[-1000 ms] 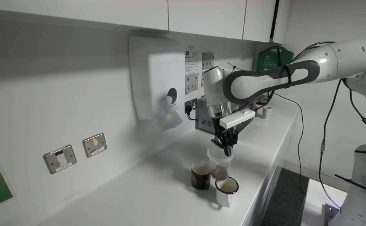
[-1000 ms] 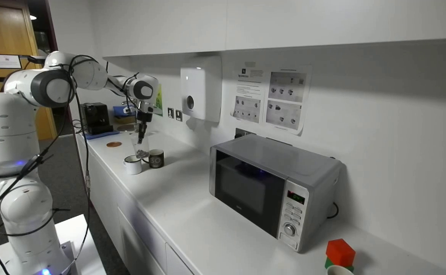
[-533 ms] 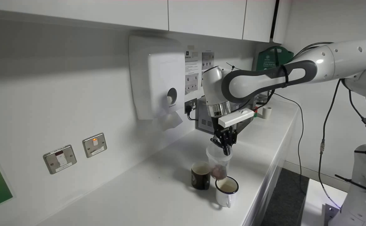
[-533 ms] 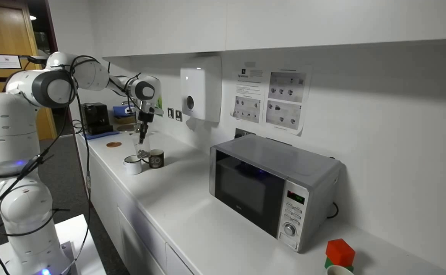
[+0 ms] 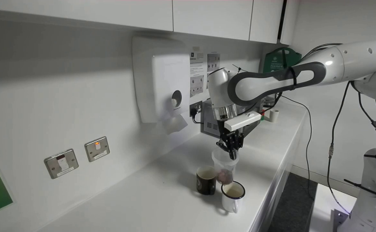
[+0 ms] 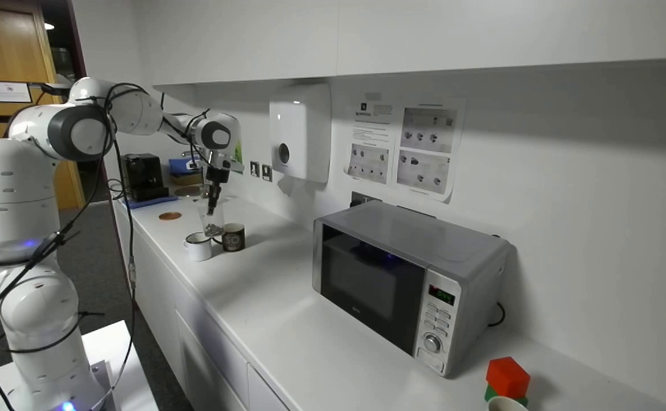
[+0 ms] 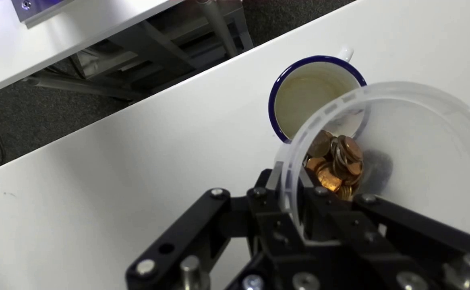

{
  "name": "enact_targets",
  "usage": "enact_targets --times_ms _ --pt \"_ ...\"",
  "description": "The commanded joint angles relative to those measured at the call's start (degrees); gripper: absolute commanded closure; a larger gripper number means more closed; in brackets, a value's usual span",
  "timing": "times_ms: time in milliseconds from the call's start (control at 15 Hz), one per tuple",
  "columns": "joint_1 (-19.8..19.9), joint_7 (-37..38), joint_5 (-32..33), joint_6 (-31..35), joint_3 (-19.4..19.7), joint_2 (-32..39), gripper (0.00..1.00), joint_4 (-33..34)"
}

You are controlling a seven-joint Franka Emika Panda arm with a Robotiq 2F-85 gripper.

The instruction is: Pick up the colourless cup from the countertop and pour its contents in the two cups.

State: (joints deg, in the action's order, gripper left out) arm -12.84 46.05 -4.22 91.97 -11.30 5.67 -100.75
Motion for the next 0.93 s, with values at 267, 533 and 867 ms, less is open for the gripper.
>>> enact_targets --times_ms 267,533,867 --pt "-0.03 0.14 0.01 -1.2 0.37 -0.46 0.98 0.31" --pt "1.07 -0.27 -1.37 -0.92 1.55 -2.46 0.98 -1.03" --pt "2.58 0.36 -2.02 0.37 3.38 -6.67 0.98 -3.51"
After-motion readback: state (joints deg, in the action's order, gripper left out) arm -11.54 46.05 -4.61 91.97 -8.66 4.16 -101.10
